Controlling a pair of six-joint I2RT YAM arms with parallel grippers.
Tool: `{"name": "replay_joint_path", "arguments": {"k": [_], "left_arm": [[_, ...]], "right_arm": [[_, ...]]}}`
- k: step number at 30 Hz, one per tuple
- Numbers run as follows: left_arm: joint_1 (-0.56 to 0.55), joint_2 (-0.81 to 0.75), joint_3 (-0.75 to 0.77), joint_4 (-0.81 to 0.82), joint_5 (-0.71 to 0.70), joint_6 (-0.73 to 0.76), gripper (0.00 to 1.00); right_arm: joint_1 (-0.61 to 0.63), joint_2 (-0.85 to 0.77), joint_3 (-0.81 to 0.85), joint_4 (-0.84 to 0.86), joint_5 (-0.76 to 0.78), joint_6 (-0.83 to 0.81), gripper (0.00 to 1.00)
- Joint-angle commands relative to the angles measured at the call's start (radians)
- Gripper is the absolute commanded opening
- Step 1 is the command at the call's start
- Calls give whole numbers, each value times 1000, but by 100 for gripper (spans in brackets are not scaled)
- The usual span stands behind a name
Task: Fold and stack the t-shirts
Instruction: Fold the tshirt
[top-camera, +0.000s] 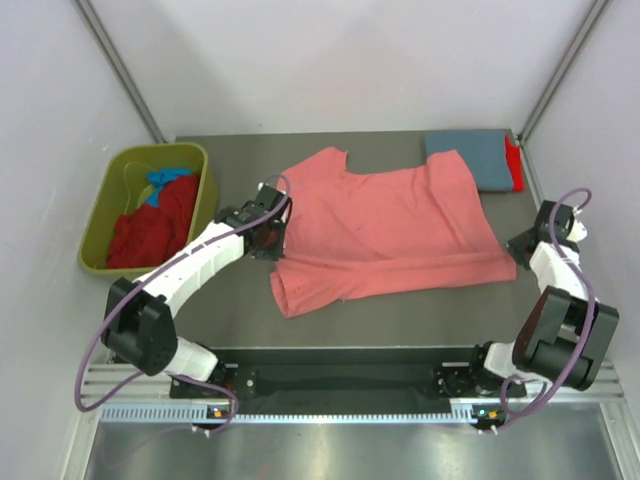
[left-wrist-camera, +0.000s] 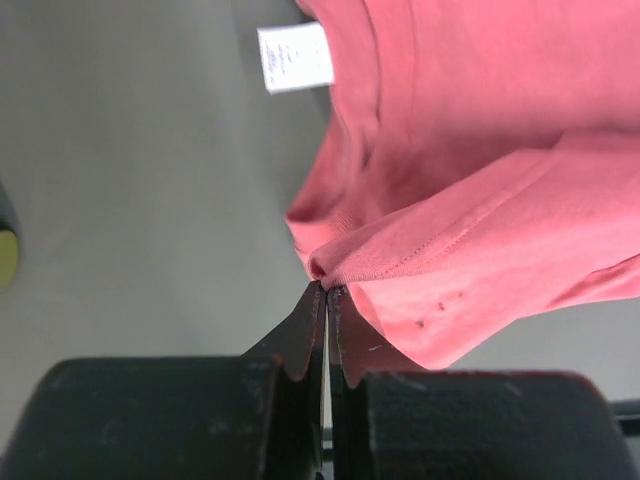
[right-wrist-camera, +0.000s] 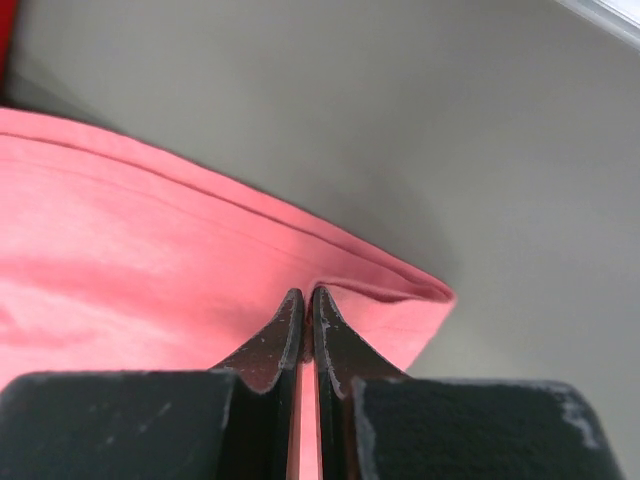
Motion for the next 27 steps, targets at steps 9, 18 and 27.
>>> {"name": "replay_joint_path", "arguments": {"k": [9,18,27], "left_arm": [[100,101,102,60,52,111,0],[124,150,117,55,58,117,0],[138,186,120,55,75,127,0]], "right_arm": [[79,137,139,112,-58,-86,0],[128,255,208,121,-43,-119,0],[139,342,260,122,-56,-126,0]]}}
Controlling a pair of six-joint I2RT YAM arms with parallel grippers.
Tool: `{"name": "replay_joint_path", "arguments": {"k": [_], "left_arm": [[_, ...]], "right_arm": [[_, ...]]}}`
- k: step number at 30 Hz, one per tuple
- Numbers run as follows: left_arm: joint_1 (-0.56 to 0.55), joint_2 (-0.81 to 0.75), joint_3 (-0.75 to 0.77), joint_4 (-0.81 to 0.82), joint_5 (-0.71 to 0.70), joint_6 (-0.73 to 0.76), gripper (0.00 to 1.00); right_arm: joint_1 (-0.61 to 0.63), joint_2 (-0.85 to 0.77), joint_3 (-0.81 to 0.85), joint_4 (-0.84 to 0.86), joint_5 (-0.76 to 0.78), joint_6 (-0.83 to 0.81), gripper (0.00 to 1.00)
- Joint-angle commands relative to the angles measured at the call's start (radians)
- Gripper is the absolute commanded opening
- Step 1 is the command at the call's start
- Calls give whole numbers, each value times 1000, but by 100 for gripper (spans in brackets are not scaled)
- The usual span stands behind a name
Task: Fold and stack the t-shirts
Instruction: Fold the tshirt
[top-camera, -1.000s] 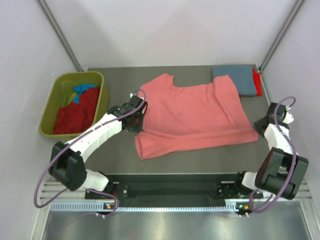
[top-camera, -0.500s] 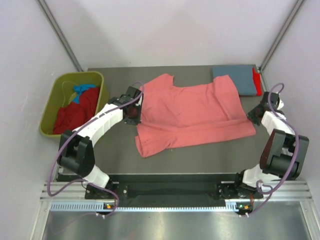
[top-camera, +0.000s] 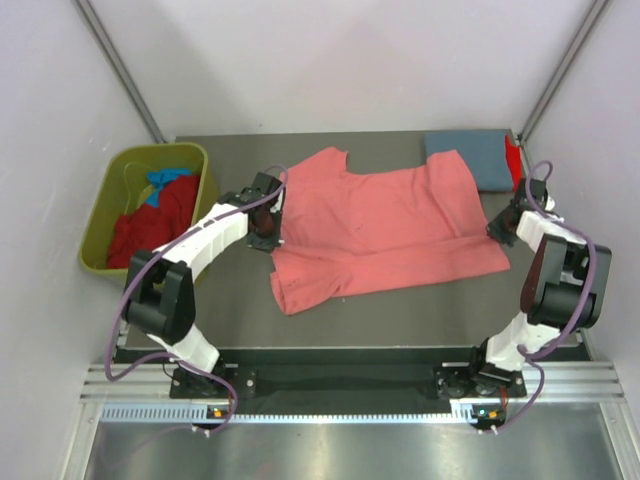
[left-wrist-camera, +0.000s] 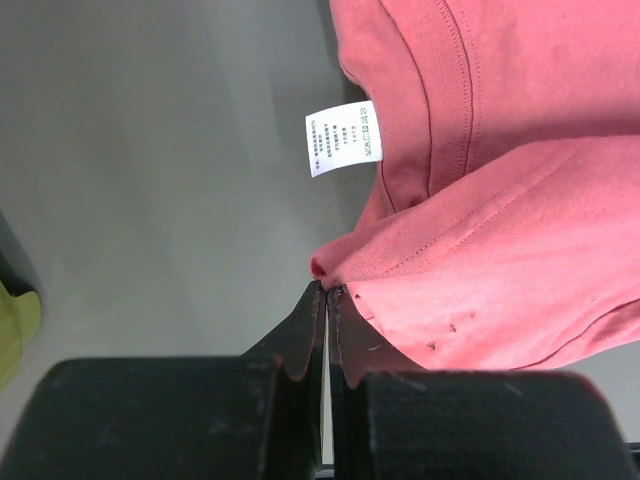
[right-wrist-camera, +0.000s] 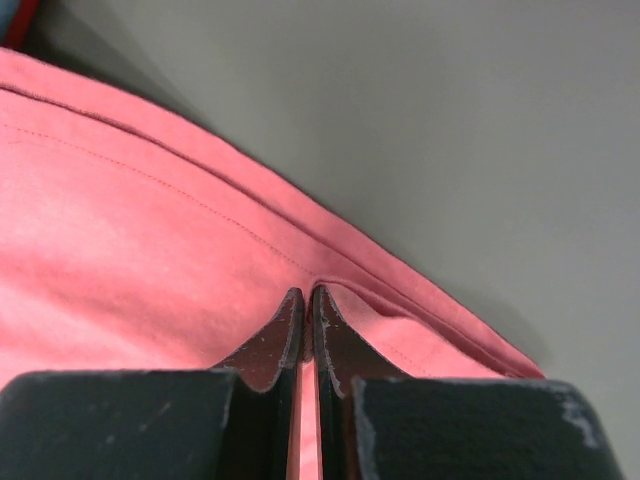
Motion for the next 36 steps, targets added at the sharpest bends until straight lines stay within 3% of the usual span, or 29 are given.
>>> {"name": "replay_joint_path", "arguments": {"k": [1,18,24,26,31,36], "left_arm": [[10,11,33,18,3,16,0],[21,89,101,37,3,13,0],[21,146,129,6,9,-14,0],[21,141,110,21,14,-17,0],[20,140,161,25,28,15,0],[20,154,222,70,29,81,0]], "right_arm": [[16,13,64,43,6,-23,0],[49,93,162,-2,61,-39,1],[51,118,173,-5,38,-52,8],[51,113,182,-12,28,-50,17],[51,63,183,-65,95,-30,27],[49,11,168,-105,138,-24,31]]}}
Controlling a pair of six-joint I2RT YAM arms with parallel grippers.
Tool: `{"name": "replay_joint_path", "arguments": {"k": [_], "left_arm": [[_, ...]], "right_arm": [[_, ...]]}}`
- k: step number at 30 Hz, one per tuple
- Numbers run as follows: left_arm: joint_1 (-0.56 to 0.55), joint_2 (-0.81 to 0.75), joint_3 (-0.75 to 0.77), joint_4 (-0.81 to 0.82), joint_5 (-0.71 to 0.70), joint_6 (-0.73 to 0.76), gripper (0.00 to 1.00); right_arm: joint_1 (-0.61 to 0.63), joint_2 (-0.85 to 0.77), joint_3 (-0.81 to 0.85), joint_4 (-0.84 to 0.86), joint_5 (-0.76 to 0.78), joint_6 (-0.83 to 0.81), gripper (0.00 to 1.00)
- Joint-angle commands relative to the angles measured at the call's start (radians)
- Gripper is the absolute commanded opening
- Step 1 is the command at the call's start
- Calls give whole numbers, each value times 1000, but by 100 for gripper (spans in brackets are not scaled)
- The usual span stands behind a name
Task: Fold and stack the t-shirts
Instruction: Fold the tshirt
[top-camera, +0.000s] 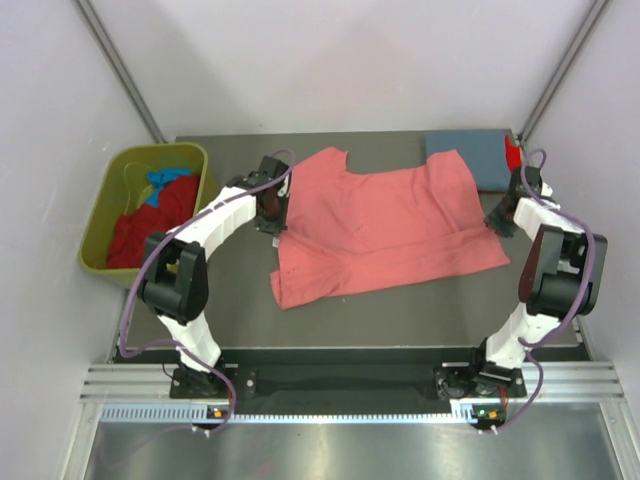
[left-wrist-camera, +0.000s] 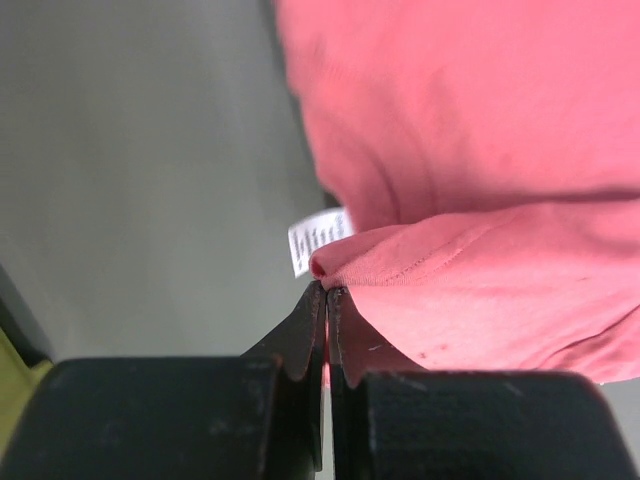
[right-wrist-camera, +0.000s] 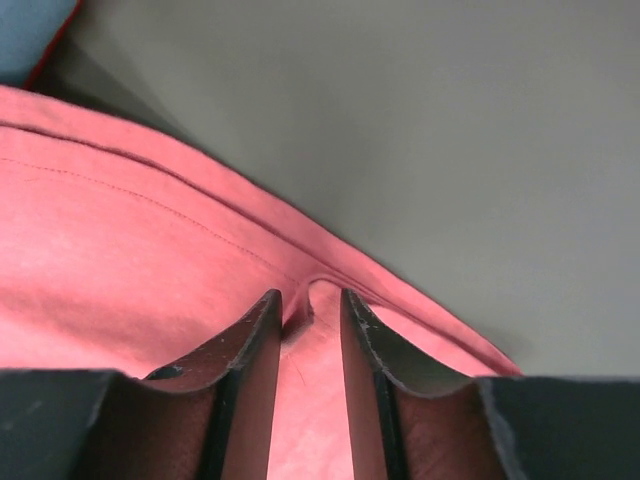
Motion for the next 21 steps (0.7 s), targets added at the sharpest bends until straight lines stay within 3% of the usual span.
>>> {"name": "replay_joint_path", "arguments": {"k": [1,12,21], "left_arm": [[5,6,78,71,17,72,0],[5,85,119,195,78,229,0],[5,157,187,309,253,292,0]], "right_arm": [[7,-92,23,-20,55,13,31],[7,-129,11,-50,22,21,34],[7,-156,-72,-18,-70,45,32]]}}
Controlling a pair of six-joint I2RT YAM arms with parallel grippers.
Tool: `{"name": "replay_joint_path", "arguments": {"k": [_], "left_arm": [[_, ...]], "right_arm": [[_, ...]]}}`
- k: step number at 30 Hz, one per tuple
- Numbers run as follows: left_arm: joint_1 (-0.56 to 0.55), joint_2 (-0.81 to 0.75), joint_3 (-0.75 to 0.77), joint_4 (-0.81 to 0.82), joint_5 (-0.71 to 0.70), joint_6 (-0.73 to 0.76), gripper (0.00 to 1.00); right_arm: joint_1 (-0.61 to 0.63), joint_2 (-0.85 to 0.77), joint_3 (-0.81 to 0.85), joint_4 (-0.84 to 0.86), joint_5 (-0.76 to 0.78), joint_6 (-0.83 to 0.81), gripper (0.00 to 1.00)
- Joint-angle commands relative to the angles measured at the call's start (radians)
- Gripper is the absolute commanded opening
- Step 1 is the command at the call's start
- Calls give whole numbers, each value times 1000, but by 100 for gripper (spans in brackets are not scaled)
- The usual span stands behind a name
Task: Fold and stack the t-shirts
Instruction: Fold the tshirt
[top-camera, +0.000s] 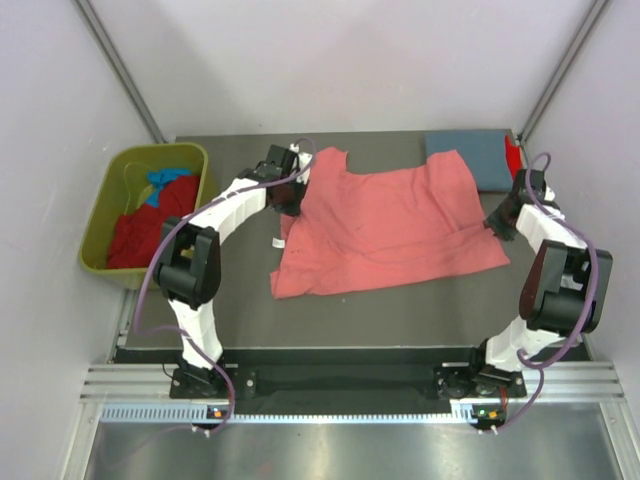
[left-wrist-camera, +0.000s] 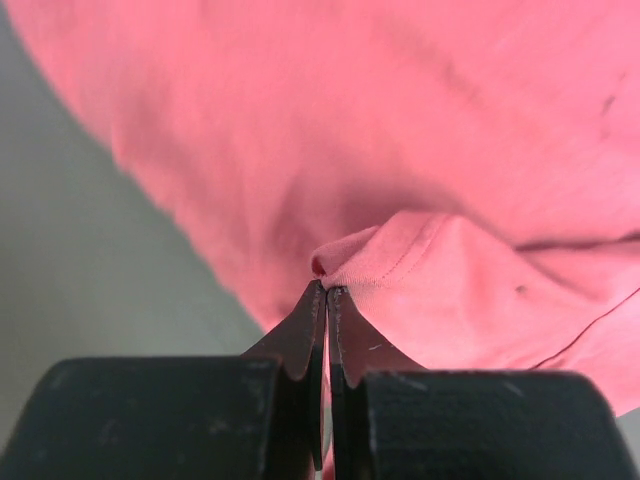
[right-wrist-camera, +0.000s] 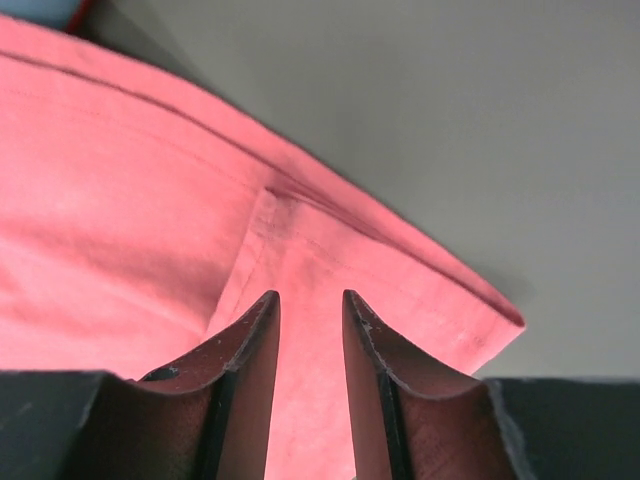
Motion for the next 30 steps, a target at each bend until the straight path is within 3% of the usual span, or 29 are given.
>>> {"name": "replay_joint_path", "arguments": {"k": [1,8,15,17,20,24,29,30], "left_arm": [[5,37,82,105,80,48,0],[5,121,148,104,89,72,1],[7,98,164,114,86,65,18],[5,100,184,116,92,66,8],[4,127,230,126,120,52,8],[2,190,364,-28,-6,28,28],[0,117,372,-136,-202,-10,31],[0,95,367,-184,-224,-76,29]], "right_arm": [[7,-31,-19,23,-43,17,32],[9,-49,-39,26,-57,22,32],[10,-52,-75,33,-78,34,31],[10,-49,-89,38,-81,34,30],[10,-46,-105,47,-84,37,30],[10,-49,-103,26,-84,34,30],[12,-89,-121,19,-92,56,27],[12,-90,-126,16,-122,63,26]]}}
